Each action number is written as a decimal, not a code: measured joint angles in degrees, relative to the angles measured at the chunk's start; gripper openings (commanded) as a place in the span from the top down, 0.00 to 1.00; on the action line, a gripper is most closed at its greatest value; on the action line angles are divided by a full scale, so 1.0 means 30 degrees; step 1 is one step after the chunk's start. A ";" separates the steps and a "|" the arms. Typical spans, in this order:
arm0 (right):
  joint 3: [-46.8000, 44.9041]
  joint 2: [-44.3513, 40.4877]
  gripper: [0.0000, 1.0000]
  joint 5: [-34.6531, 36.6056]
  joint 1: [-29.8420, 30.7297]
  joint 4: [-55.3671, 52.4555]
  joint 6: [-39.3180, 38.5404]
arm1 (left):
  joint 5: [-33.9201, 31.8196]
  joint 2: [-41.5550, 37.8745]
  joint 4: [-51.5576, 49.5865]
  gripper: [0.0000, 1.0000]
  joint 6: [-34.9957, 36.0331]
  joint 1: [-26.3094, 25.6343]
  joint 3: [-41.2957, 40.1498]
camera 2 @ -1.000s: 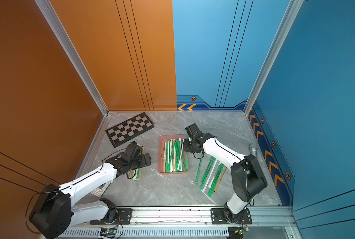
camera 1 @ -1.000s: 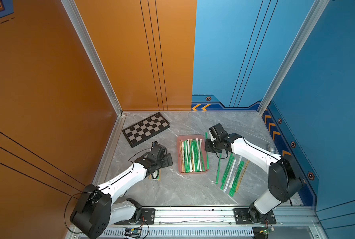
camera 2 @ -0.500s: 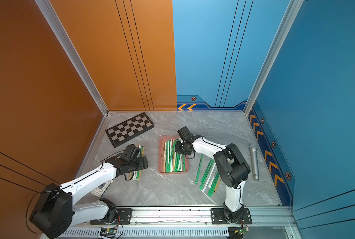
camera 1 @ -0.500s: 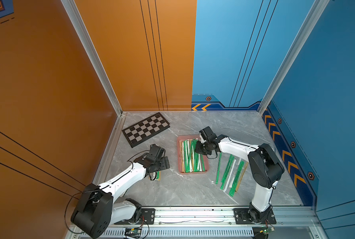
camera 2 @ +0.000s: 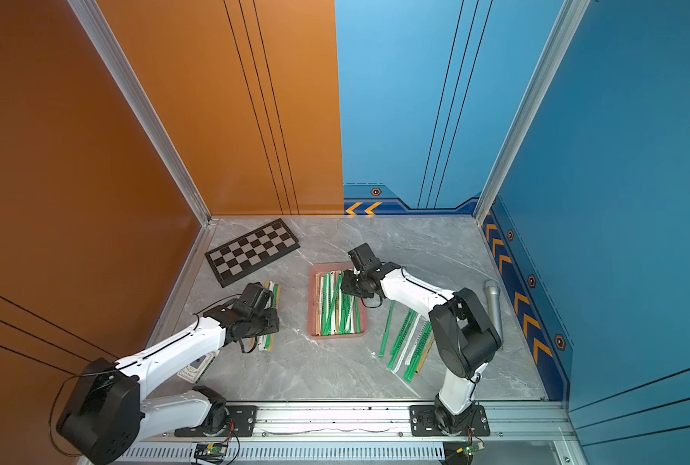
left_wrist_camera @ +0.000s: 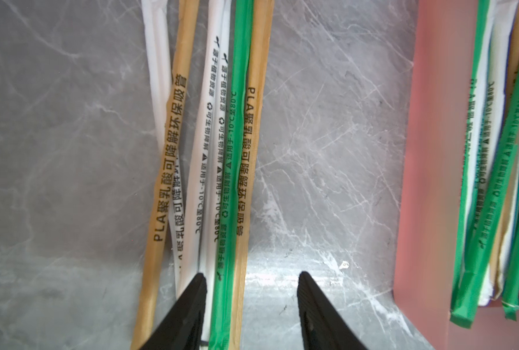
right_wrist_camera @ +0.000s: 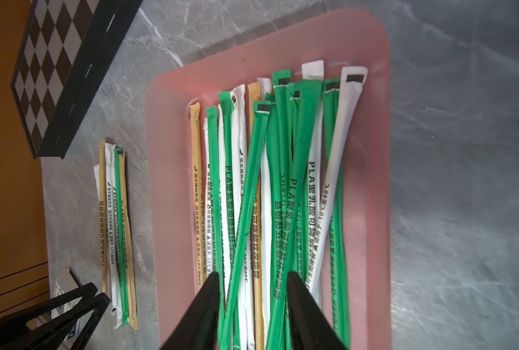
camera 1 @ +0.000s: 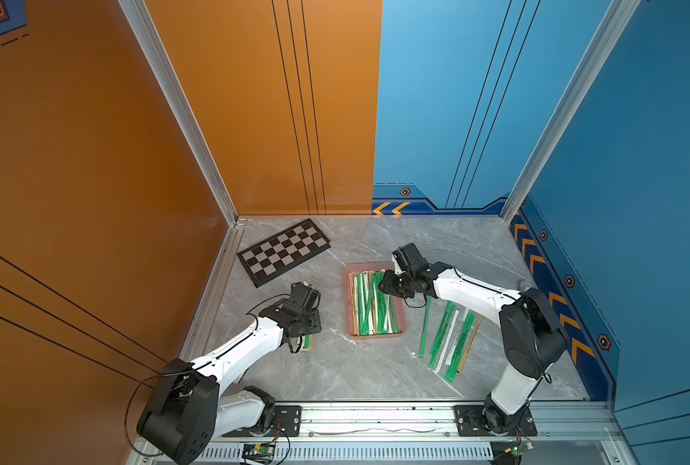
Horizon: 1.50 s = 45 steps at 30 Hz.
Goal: Put the straws into the storage box
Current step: Place the straw in the storage box, then pick up the straw from the center of the board.
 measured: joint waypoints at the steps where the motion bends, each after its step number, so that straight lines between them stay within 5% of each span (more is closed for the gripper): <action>1: -0.0058 -0.0095 0.60 0.0029 -0.0015 0.0015 0.0000 | 0.0000 0.0066 0.0007 0.56 0.0036 0.0000 0.0015; 45: -0.0976 -0.0131 0.60 0.0044 -0.0284 -0.0007 0.0000 | -0.0321 0.2193 -0.0291 0.72 0.0736 0.1974 0.0386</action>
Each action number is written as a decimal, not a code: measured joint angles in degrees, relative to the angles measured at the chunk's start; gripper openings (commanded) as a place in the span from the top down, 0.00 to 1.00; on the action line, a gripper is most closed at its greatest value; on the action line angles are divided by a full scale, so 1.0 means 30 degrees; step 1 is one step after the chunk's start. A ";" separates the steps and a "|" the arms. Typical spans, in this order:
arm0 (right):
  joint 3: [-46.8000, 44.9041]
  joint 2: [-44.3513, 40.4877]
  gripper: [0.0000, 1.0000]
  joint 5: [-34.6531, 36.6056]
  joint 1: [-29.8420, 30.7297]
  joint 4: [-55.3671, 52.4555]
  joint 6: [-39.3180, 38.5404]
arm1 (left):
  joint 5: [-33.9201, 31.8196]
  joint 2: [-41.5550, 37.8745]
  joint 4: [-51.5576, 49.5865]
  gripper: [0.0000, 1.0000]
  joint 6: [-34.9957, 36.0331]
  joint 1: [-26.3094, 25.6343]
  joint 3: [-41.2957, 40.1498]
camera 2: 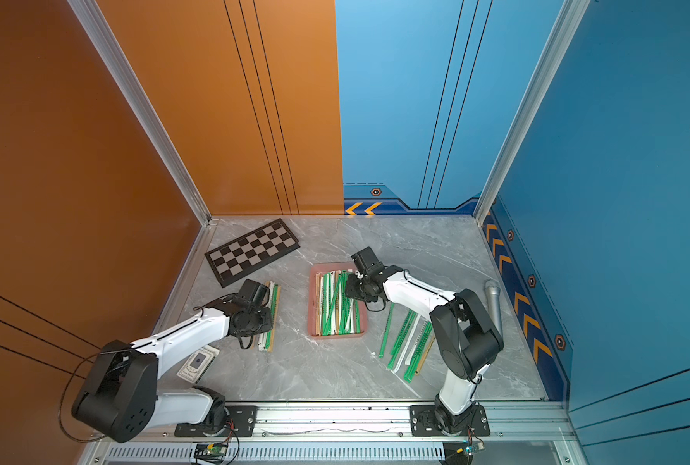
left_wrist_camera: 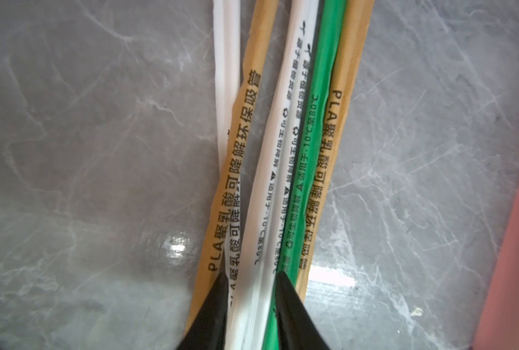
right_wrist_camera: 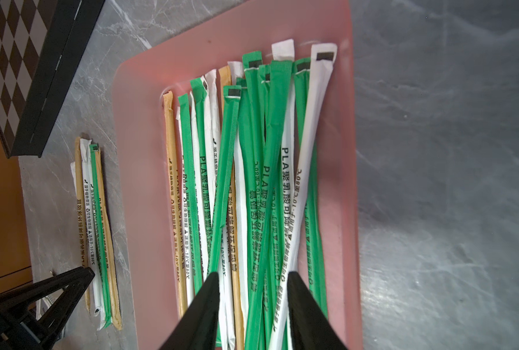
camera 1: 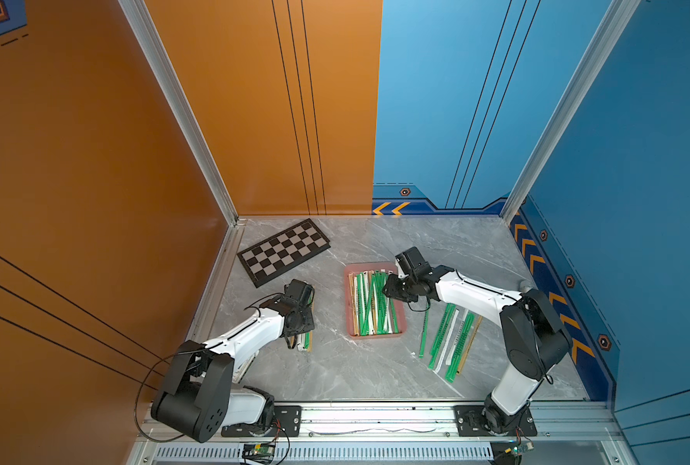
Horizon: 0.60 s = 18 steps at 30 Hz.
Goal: Put the straws into the storage box
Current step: Pick up the straw from the center of the board.
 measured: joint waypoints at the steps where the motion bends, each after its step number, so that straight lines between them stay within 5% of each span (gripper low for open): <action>1: 0.0000 0.0000 0.60 0.0000 0.0000 0.0007 0.0000 | 0.0000 0.0029 0.0000 0.73 0.0007 0.0000 0.0000; 18: -0.0066 -0.0007 0.60 -0.0007 -0.0219 0.0007 0.0000 | -0.0007 0.0765 -0.0087 0.85 0.0342 0.0000 0.0000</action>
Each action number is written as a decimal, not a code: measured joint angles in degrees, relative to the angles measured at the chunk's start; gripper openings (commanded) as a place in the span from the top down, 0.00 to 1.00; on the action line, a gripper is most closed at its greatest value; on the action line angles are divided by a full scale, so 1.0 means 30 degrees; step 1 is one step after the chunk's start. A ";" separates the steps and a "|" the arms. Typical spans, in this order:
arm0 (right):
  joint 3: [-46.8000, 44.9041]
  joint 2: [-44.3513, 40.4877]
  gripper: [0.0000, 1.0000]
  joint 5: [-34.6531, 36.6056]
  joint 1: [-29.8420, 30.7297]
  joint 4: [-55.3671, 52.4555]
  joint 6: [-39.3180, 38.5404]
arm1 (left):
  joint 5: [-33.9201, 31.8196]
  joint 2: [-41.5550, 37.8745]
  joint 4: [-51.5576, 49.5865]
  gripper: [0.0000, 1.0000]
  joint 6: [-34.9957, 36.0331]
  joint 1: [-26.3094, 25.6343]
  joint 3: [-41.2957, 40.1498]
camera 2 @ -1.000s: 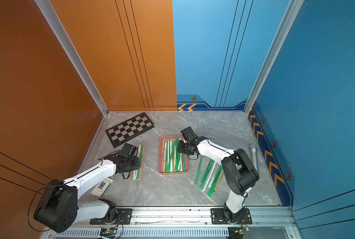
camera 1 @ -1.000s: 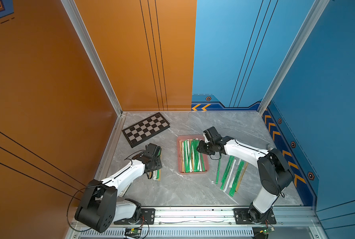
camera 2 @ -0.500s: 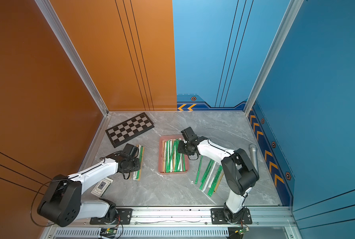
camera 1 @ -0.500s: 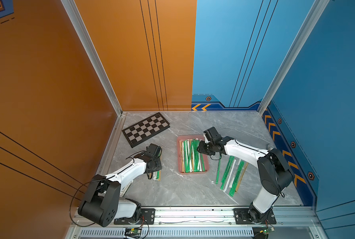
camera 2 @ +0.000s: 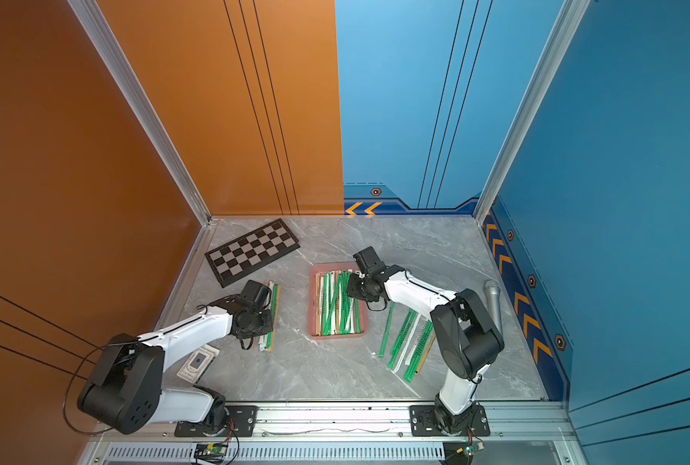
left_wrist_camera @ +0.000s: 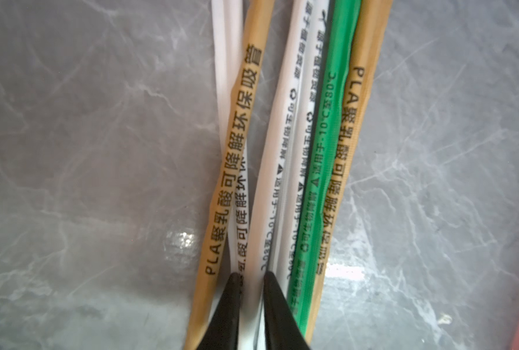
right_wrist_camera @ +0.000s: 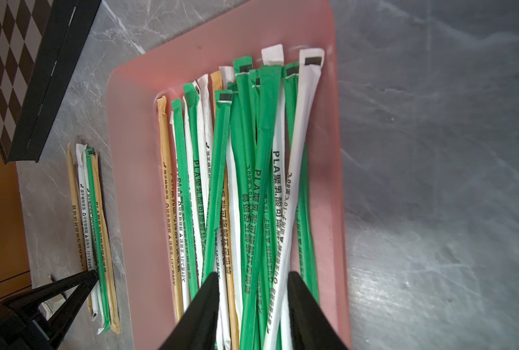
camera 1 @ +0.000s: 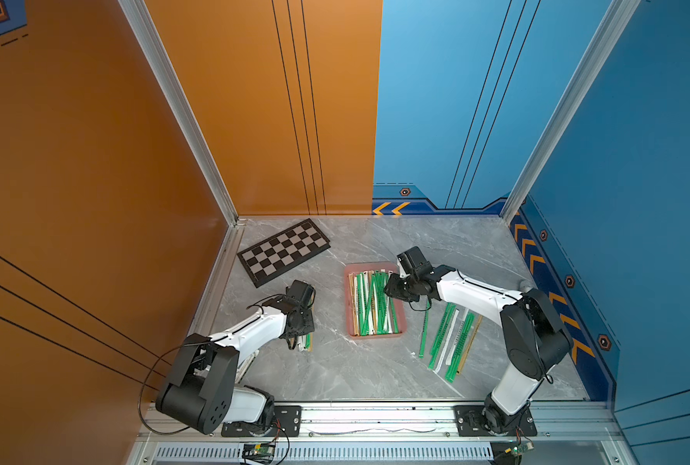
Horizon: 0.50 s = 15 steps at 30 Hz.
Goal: Put the straws into the storage box
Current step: Pick up the straw from the center of the board.
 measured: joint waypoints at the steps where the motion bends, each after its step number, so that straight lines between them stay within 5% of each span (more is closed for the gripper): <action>1: 0.0000 0.0000 0.60 0.0000 -0.0007 0.0000 0.0000 | 0.0000 0.0000 -0.0022 0.86 0.0007 0.0000 0.0000; 15: -0.0481 -0.0656 0.60 0.0000 -0.0503 0.0000 -0.0007 | 0.0015 -0.1166 -0.0044 0.88 0.0073 -0.0007 0.0000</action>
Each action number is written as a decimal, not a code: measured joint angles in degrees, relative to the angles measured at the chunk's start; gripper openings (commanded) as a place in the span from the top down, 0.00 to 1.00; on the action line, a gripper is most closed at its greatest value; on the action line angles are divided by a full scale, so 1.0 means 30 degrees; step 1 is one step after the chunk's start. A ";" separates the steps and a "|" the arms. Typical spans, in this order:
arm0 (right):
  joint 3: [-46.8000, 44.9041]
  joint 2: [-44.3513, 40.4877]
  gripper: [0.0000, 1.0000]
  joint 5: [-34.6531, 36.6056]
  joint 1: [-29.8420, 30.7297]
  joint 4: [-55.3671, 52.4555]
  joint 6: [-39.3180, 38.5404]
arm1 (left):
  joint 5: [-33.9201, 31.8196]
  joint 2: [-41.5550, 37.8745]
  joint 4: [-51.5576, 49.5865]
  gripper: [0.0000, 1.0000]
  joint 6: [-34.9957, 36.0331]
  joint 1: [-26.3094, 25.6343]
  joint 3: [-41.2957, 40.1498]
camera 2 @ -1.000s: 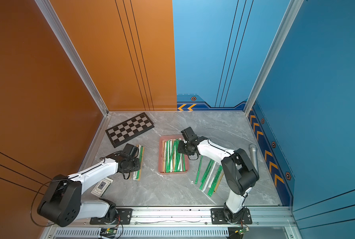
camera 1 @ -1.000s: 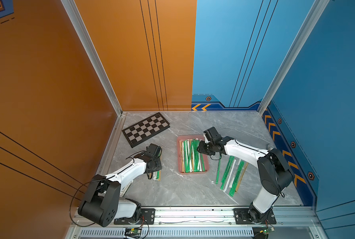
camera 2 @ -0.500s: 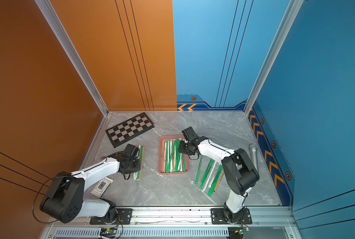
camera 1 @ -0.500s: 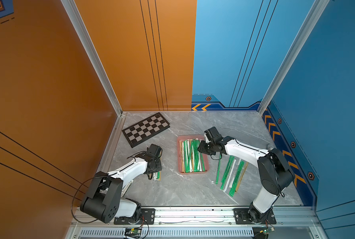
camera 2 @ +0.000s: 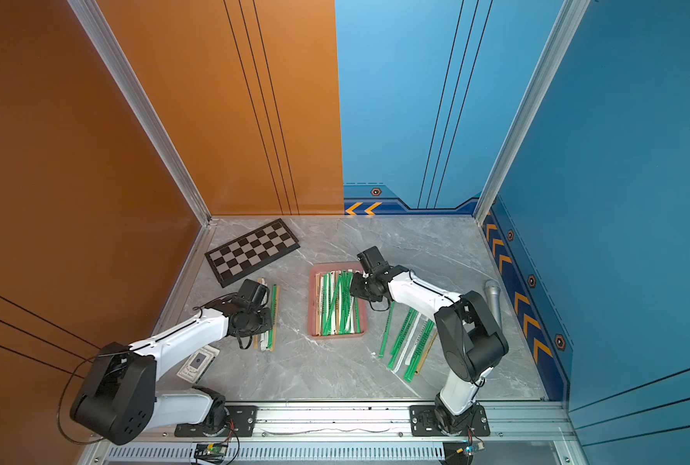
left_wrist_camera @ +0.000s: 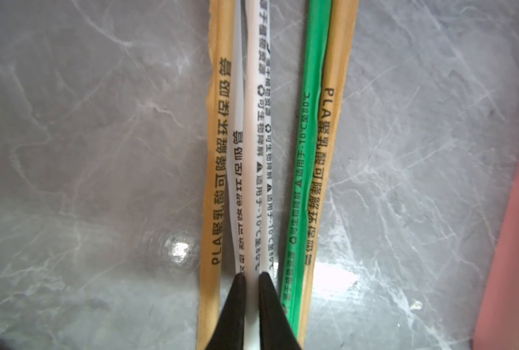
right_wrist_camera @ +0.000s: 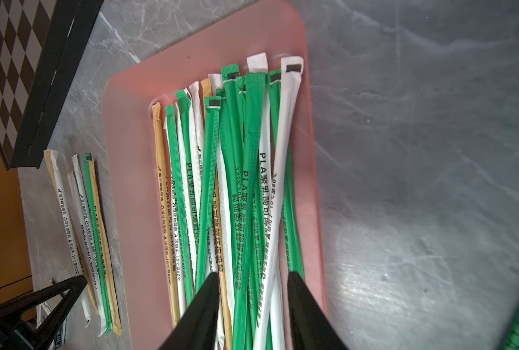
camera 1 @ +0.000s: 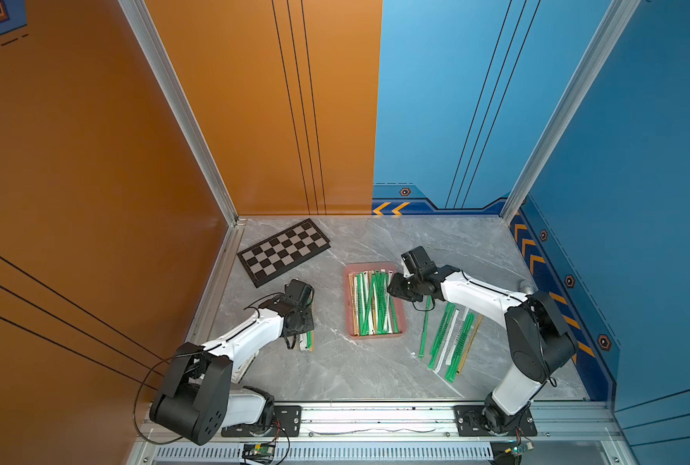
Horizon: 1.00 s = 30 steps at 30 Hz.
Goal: Put the straws into the storage box
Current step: Pick up the straw from the center of the board, then place the straw in the storage box.
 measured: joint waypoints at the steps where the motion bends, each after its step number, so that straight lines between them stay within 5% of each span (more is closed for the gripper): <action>1: -0.0066 -0.0124 0.60 0.0000 -0.0051 0.0000 0.0000 | 0.0007 -0.0066 -0.0007 0.88 -0.0007 -0.0022 0.0000; 18: -0.3024 -0.3264 0.60 0.0539 -0.2535 -0.0452 -0.0357 | 0.0743 -0.0503 0.0889 0.88 -0.1020 -0.3738 0.2987; 30: -0.3701 -0.4452 0.60 0.0889 -0.3468 -0.1100 -0.0721 | 0.2448 0.2266 0.3555 0.87 -0.2346 -0.6353 0.4182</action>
